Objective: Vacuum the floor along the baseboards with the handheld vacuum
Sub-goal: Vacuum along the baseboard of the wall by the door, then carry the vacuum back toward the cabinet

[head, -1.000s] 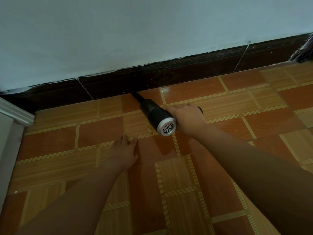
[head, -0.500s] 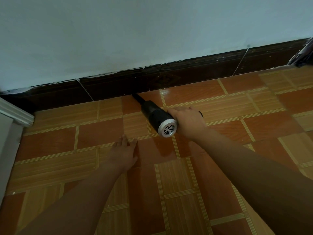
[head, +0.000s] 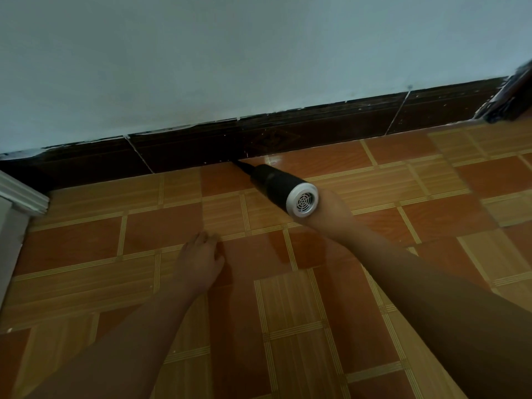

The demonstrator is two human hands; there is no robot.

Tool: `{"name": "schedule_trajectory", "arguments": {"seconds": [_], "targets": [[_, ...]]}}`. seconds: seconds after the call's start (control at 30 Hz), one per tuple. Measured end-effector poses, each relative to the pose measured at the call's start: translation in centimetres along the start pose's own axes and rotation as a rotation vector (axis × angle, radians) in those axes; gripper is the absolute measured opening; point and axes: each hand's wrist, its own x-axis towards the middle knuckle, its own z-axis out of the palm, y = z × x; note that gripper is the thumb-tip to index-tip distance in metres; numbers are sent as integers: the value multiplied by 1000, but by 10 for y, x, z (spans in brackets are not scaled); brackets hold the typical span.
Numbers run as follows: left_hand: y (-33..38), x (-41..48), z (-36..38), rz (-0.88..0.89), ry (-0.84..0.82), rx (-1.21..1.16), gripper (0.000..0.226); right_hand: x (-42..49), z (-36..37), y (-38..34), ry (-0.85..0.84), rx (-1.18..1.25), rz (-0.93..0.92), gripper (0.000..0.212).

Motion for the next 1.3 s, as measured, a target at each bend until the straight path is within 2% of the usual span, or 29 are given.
{"name": "schedule_trajectory", "arguments": {"seconds": [0.2,0.33,0.47,0.6,0.73,0.83,1.0,1.1,1.3], "targets": [[7,1,-14,-40,87,-347,37,-13,-22,-1,-20,352,114,36],[20,5,-29,-117,104,-570,42,-22,-39,4,-36,641,164,25],[31,6,-45,-147,191,-766,17,-31,-61,2,-63,900,256,19],[48,6,-73,-169,219,-982,23,-42,-88,-11,-85,1099,312,18],[74,1,-104,-105,218,-1122,30,-56,-109,-26,-82,1184,328,20],[96,-4,-126,-42,213,-1221,38,-67,-123,-35,-76,1239,350,31],[128,-14,-165,29,231,-1549,48,-89,-142,-47,-38,1297,354,45],[141,-23,-182,109,272,-1609,43,-99,-150,-49,-18,1319,342,50],[152,-30,-186,153,294,-1643,35,-114,-159,-46,-1,1341,325,71]]}}
